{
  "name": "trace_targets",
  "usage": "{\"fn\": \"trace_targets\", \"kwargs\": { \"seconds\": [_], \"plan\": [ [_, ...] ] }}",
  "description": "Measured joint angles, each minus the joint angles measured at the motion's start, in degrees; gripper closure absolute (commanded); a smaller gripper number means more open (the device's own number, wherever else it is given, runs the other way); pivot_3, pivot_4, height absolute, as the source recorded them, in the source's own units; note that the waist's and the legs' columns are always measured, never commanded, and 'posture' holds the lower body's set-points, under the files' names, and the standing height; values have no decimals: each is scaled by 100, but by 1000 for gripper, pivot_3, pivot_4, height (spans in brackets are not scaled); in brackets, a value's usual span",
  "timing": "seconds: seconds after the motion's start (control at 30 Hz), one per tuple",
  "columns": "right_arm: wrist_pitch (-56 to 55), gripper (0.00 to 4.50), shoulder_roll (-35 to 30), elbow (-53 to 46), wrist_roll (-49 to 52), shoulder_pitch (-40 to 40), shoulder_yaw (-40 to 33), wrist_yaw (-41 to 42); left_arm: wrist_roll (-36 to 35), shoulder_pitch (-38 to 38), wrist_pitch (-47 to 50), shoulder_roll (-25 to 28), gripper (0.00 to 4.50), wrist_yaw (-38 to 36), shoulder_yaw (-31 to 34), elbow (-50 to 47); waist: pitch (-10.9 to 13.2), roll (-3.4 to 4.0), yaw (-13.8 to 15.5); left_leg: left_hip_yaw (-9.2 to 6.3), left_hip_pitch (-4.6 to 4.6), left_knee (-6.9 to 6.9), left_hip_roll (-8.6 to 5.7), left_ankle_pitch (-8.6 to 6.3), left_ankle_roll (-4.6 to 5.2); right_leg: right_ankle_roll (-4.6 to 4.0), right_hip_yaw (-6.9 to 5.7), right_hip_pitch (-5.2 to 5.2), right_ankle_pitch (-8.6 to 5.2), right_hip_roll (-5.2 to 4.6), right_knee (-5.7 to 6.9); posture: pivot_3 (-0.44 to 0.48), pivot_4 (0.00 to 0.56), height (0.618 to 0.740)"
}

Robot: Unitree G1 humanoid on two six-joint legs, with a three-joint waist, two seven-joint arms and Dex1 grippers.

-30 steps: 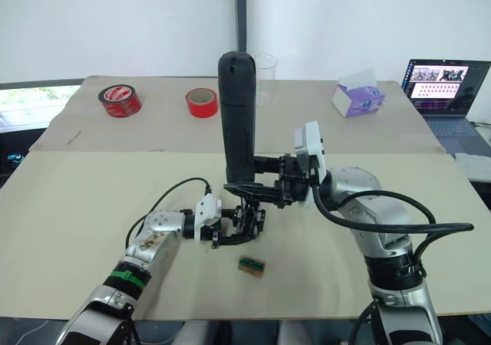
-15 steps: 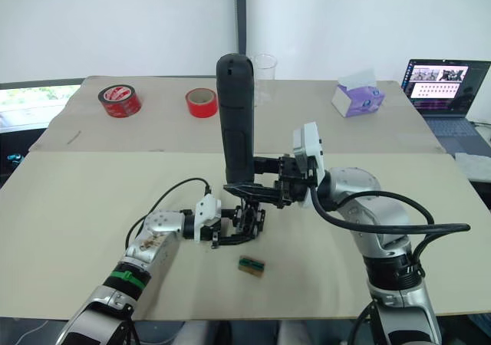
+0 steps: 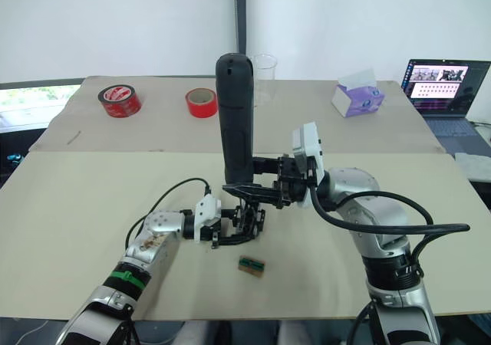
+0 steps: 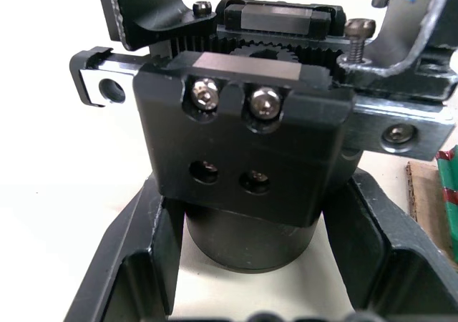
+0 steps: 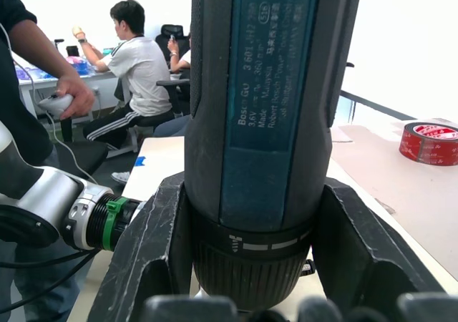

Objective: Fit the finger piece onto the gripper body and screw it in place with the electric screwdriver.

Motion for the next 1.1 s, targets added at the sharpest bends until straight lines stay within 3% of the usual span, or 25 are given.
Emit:
{"fn": "trace_targets", "kwargs": {
  "seconds": [1.1],
  "plan": [
    [-383, 2584, 3, 49, -257, 128, 120, 100, 0, 32, 1, 10, 2208, 21, 0, -20, -2, 2, -5, 0, 5, -1, 1, 0, 0, 0, 0, 4, 0, 1, 0, 0, 150, 740]
  ]
}}
